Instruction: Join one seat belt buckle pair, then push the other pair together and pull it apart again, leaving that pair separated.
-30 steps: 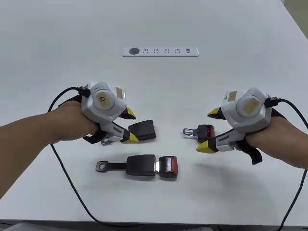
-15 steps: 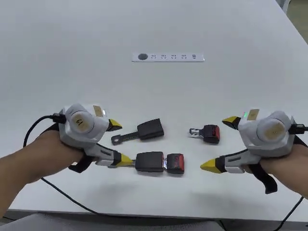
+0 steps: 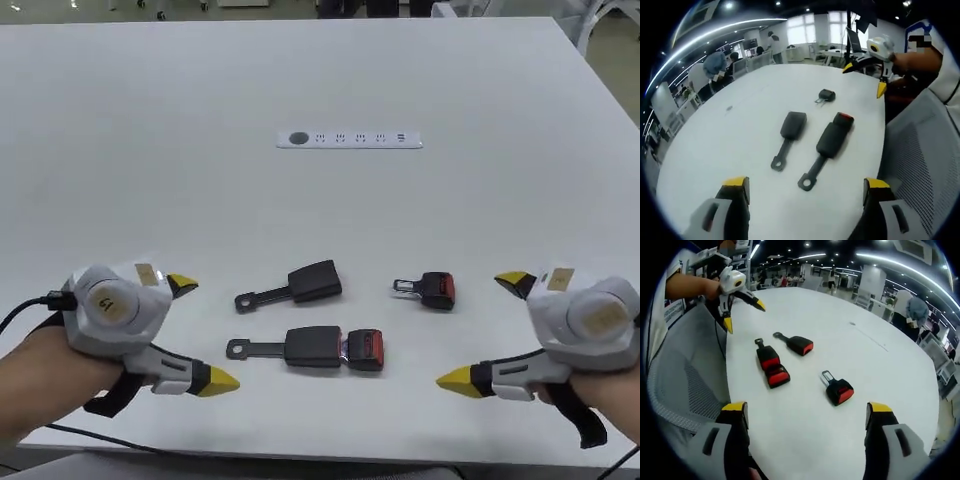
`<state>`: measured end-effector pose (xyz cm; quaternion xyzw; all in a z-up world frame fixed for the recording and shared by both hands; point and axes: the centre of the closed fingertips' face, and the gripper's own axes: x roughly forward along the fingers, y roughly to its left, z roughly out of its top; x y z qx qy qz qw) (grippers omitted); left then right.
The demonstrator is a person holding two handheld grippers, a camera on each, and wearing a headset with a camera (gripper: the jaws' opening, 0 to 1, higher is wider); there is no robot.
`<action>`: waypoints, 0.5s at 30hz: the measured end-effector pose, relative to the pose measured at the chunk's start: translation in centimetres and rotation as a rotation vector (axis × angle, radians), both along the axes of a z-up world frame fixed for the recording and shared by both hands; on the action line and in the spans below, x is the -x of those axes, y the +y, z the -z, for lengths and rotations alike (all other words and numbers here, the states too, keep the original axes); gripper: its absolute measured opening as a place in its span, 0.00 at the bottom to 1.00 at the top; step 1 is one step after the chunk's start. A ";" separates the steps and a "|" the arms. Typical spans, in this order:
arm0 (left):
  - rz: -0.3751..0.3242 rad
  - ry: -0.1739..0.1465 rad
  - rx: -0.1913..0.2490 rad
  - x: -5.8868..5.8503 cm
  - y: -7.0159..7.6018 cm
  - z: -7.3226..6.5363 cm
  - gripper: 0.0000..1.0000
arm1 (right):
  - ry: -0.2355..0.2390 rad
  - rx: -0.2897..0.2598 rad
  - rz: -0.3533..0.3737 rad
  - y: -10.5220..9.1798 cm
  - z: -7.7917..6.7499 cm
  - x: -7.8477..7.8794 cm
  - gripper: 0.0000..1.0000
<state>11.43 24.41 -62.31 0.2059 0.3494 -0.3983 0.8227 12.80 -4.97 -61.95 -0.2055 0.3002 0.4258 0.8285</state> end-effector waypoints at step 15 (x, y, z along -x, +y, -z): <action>-0.078 -0.012 0.069 0.8 0.0 -0.4 1.00 | -0.009 -0.011 0.011 1.1 -0.9 1.5 1.00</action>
